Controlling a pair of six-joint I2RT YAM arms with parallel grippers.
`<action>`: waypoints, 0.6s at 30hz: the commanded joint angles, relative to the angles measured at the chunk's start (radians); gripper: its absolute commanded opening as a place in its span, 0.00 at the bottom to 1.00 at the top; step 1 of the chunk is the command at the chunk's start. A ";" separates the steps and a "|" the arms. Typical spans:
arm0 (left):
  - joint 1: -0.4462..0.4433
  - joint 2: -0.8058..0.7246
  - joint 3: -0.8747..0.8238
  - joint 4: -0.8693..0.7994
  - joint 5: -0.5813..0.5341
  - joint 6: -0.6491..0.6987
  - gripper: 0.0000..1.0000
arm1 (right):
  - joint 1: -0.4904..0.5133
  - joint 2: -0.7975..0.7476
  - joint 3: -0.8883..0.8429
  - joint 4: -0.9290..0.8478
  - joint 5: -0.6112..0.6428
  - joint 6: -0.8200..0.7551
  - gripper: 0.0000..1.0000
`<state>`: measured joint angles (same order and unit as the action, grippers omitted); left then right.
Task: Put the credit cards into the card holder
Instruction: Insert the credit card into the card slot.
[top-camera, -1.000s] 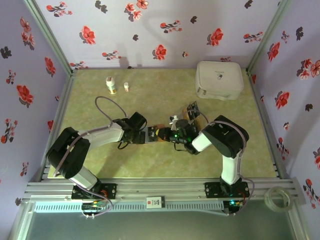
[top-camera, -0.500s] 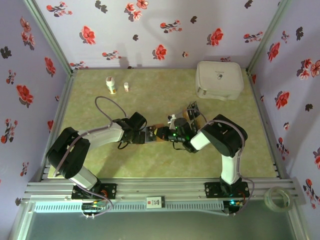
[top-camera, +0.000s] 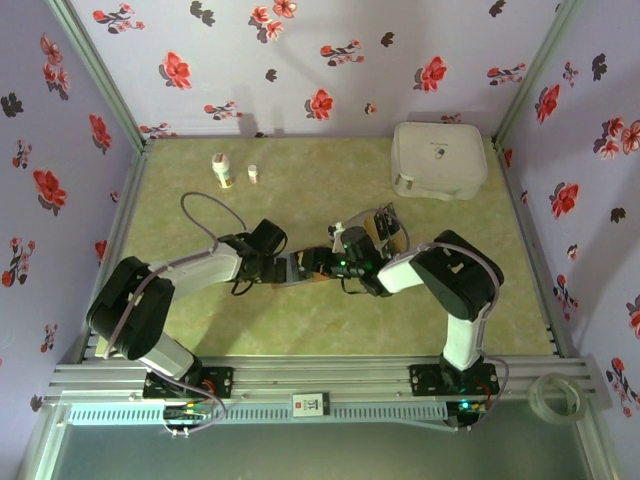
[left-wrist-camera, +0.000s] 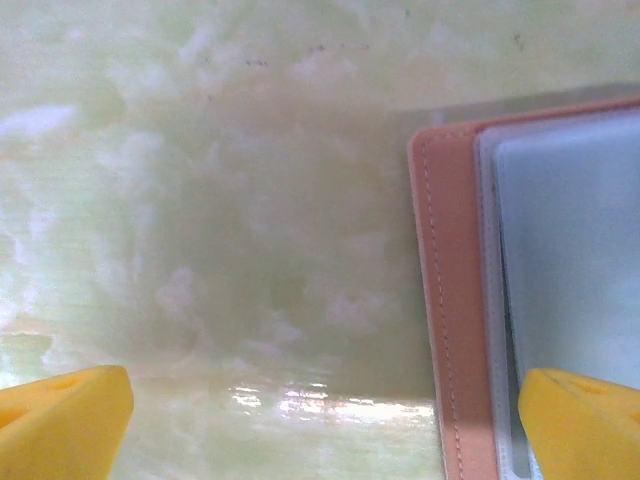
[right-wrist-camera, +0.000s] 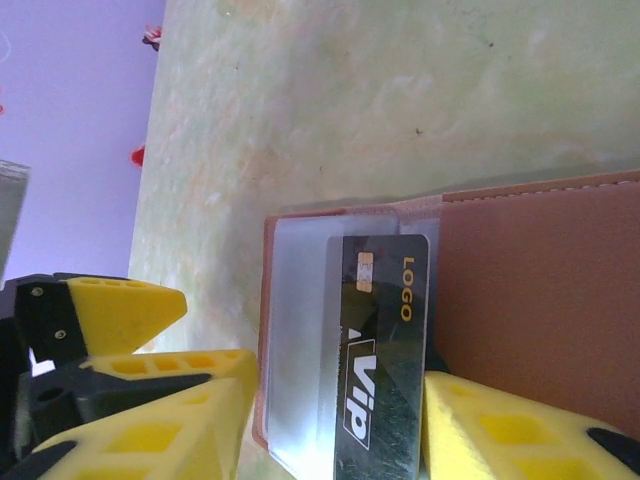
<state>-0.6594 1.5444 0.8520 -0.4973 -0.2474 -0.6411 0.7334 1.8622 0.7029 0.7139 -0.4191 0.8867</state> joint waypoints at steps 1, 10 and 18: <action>0.025 -0.037 -0.008 0.005 0.023 -0.005 1.00 | -0.001 -0.020 0.027 -0.139 0.050 -0.041 0.53; 0.075 -0.059 -0.039 0.000 0.037 -0.019 1.00 | 0.018 -0.079 0.140 -0.368 0.098 -0.128 0.65; 0.090 -0.063 -0.073 0.002 0.040 -0.022 1.00 | 0.037 -0.113 0.240 -0.577 0.173 -0.211 0.69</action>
<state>-0.5793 1.4990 0.7956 -0.4866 -0.2092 -0.6487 0.7609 1.7832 0.9066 0.2546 -0.3027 0.7345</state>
